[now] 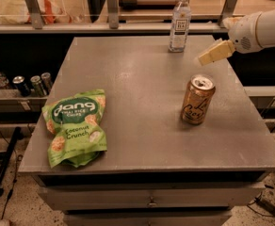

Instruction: Pick blue plastic bottle

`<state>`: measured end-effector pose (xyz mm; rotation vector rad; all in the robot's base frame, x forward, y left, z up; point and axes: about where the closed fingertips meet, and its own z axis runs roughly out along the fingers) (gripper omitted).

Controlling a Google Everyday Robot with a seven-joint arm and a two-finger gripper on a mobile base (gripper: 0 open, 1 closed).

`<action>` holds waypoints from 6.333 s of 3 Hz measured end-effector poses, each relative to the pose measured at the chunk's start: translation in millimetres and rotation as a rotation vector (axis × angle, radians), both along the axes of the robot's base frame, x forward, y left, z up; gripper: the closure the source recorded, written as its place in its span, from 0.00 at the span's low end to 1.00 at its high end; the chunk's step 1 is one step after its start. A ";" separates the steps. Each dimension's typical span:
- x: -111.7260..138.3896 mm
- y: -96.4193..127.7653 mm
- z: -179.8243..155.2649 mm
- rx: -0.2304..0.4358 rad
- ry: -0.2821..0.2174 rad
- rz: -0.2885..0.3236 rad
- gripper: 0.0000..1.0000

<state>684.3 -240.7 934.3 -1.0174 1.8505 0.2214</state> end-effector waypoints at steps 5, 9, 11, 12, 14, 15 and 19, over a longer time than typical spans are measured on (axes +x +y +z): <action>60.4 39.9 -36.0 0.144 -0.099 -0.049 0.00; 108.9 54.8 -28.6 0.176 -0.180 -0.120 0.00; 122.6 54.1 -30.2 0.200 -0.183 -0.157 0.00; 127.5 54.6 -31.9 0.209 -0.188 -0.183 0.00; 149.1 59.3 -35.2 0.233 -0.203 -0.235 0.00; 155.5 62.5 -36.6 0.241 -0.201 -0.240 0.00; 163.8 69.7 -34.8 0.262 -0.214 -0.226 0.74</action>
Offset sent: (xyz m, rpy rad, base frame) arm 0.0356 0.0030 -0.0269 0.1645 -0.0499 -0.0279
